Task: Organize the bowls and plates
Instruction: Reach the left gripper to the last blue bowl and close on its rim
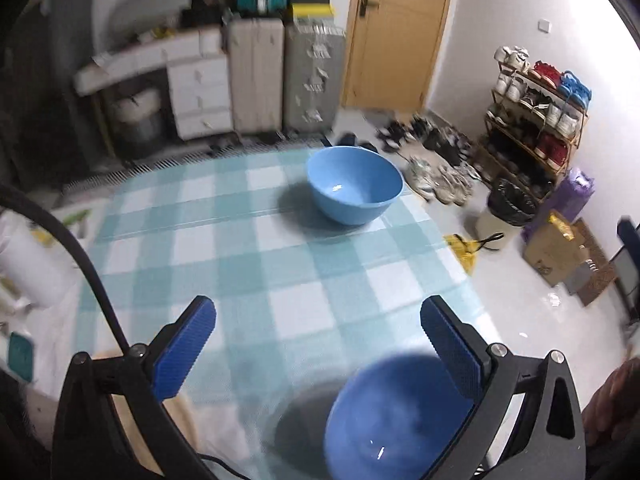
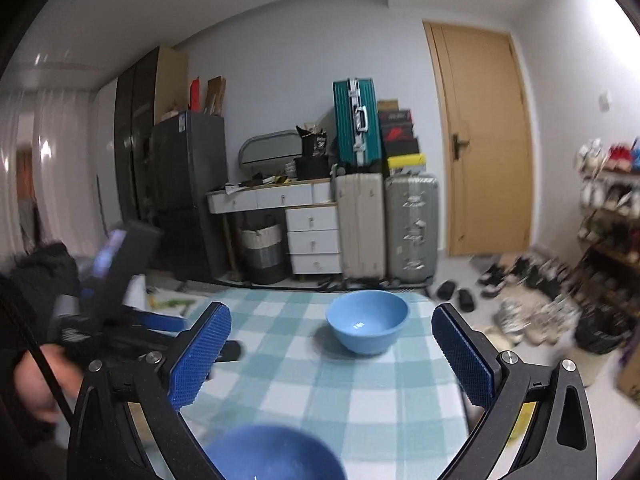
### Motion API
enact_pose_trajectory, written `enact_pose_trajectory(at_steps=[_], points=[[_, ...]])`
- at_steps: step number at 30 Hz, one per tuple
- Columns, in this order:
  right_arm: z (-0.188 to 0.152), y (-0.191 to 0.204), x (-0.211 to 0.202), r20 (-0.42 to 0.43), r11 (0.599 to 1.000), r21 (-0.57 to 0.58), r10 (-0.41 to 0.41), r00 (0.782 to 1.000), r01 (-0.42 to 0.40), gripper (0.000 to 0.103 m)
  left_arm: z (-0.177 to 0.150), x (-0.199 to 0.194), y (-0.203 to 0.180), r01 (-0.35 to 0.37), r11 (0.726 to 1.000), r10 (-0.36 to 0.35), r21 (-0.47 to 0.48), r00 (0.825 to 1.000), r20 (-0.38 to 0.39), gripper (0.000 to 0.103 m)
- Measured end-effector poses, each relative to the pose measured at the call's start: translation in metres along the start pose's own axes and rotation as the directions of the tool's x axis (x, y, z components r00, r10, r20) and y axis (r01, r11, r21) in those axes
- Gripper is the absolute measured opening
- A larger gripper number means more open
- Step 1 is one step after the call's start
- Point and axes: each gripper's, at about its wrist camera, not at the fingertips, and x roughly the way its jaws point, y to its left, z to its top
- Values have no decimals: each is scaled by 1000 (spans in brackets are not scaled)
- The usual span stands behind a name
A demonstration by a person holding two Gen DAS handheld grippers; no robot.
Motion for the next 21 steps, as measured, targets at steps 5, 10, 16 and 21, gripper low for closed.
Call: enact_pose_trajectory(at_steps=[5, 10, 16, 21], points=[[36, -58, 79, -106, 982, 145, 136, 985, -120, 102, 72, 96, 11, -27, 999, 20, -33, 980, -198, 103], [40, -107, 152, -225, 958, 277, 138, 964, -73, 102, 106, 181, 28, -65, 989, 14, -136, 939, -344, 101], [17, -135, 224, -387, 971, 238, 68, 919, 28, 101, 124, 245, 37, -47, 972, -40, -230, 932, -359, 96], [-9, -155, 266, -455, 961, 262, 46, 889, 84, 99, 124, 278, 29, -20, 968, -79, -249, 920, -385, 76]])
